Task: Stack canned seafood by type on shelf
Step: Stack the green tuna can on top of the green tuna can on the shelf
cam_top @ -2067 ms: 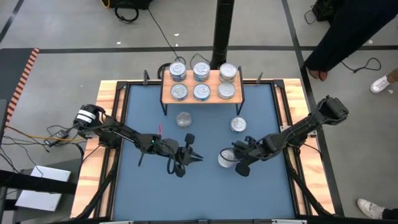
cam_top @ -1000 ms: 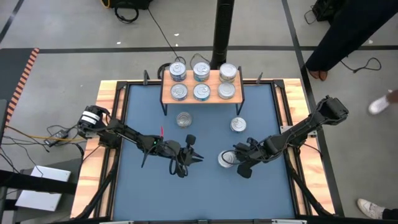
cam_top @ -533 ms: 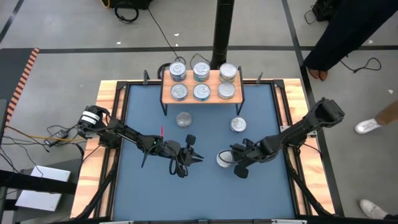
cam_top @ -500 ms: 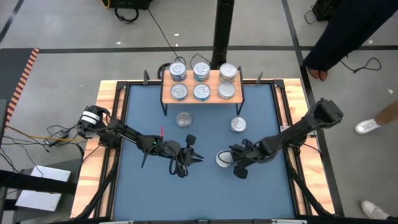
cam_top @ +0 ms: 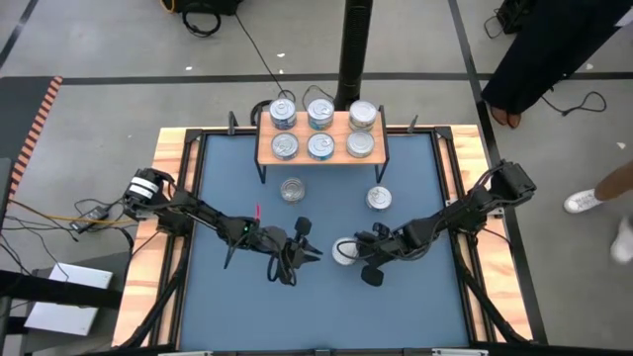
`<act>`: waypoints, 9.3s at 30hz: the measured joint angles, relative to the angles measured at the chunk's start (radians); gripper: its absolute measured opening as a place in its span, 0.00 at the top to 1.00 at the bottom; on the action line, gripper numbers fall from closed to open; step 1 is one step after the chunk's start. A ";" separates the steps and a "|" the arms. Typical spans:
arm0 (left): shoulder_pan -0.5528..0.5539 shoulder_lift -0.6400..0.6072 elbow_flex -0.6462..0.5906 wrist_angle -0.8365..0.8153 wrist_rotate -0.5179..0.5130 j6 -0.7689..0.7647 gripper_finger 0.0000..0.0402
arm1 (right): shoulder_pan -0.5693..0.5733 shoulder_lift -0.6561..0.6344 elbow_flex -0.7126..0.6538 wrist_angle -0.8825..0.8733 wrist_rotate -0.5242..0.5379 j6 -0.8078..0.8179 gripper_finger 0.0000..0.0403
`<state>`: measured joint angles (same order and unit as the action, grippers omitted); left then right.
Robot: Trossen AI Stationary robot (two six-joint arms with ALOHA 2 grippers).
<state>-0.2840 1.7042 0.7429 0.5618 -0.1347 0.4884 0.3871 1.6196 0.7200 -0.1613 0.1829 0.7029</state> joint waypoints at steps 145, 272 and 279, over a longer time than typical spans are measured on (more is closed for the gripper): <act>0.094 0.274 0.570 -0.776 -0.016 -0.096 1.00 | 0.211 0.366 0.340 -0.258 0.744 -0.366 0.30; 0.118 -0.420 -0.210 0.098 -0.019 -0.416 0.59 | -0.553 -0.115 0.491 -0.503 0.640 -1.089 0.34; 0.118 -0.420 -0.210 0.098 -0.010 -0.422 0.59 | -0.582 -0.115 0.511 -0.552 0.551 -1.013 0.30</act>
<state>-0.1661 1.2846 0.5327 0.6594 -0.1450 0.0669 -0.1944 1.5043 1.2308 -0.7132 0.7339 -0.3101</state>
